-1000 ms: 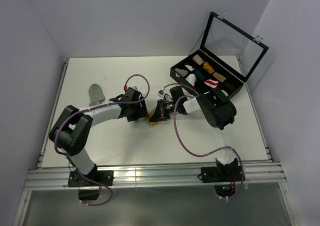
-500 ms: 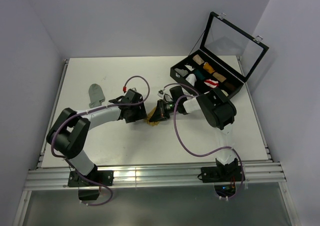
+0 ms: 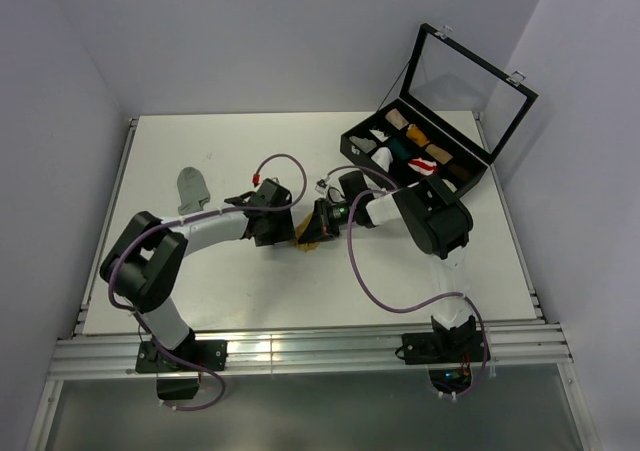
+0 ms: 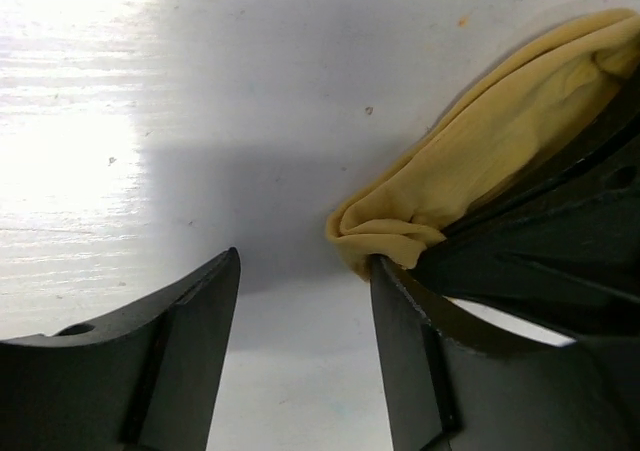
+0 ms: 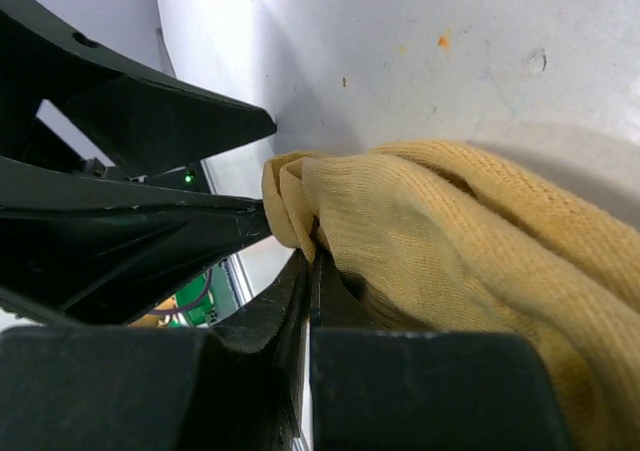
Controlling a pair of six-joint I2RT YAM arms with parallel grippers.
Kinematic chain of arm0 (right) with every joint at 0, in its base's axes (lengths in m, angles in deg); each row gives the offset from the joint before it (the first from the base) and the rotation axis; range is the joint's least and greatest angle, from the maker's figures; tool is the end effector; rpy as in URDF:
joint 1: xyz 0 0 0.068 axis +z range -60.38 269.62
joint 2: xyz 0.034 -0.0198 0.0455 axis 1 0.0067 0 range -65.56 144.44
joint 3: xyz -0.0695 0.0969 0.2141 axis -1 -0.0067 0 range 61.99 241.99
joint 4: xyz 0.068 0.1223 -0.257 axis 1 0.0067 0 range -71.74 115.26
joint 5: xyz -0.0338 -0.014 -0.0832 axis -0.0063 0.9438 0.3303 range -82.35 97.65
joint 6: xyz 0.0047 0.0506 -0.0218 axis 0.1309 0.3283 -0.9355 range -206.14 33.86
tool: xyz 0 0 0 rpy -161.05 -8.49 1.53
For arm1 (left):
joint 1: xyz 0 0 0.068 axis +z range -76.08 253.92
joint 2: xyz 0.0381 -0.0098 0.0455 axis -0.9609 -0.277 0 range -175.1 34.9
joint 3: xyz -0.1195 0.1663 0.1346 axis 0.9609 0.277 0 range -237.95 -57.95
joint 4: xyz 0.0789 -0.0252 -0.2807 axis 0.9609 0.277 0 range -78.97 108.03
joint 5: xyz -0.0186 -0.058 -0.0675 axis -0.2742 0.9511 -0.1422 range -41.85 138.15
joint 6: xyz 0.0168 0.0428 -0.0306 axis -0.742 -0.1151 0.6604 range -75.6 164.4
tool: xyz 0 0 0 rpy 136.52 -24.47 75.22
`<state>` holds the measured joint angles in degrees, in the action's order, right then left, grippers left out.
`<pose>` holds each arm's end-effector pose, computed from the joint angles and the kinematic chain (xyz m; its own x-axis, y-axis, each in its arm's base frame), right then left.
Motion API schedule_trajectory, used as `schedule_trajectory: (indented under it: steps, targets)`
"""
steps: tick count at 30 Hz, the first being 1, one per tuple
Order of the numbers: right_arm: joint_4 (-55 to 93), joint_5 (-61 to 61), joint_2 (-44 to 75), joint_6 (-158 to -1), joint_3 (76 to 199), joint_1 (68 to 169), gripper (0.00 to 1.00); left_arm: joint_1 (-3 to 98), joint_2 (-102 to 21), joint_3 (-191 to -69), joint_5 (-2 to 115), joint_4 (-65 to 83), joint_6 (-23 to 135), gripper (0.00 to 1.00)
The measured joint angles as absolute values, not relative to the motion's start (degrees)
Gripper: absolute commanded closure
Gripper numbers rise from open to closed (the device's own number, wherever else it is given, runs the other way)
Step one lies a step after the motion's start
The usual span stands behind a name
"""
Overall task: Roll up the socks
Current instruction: Roll the sock at the center of the board.
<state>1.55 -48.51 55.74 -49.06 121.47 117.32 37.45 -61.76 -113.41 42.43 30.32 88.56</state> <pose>0.3337 0.2105 0.0305 -0.9694 -0.1299 -0.2084 -0.2426 0.3746 0.8949 0.2844 -0.2055 0.1121 -0.8866 -0.2067 -0.4138 -0.0916 0.9553 -0.2810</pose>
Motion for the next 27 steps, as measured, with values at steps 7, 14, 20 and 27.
schedule_trajectory:
  steps: [7,14,20,27]
  targets:
    - [4.17,-47.35,55.06,-50.98,122.02,117.32,0.91,36.56,-64.82,-116.78,39.92,31.32,88.76,0.42]
    - [6.84,-44.62,52.33,-53.32,121.88,117.45,0.66,36.32,-65.57,-117.35,38.65,31.45,89.28,0.45]
    - [9.50,-39.18,43.78,-55.92,120.03,117.52,0.62,36.32,-66.26,-118.11,38.13,31.45,89.31,0.45]
    - [10.53,-32.73,35.76,-59.04,120.01,118.68,0.64,36.32,-66.75,-118.66,37.97,31.48,89.26,0.46]
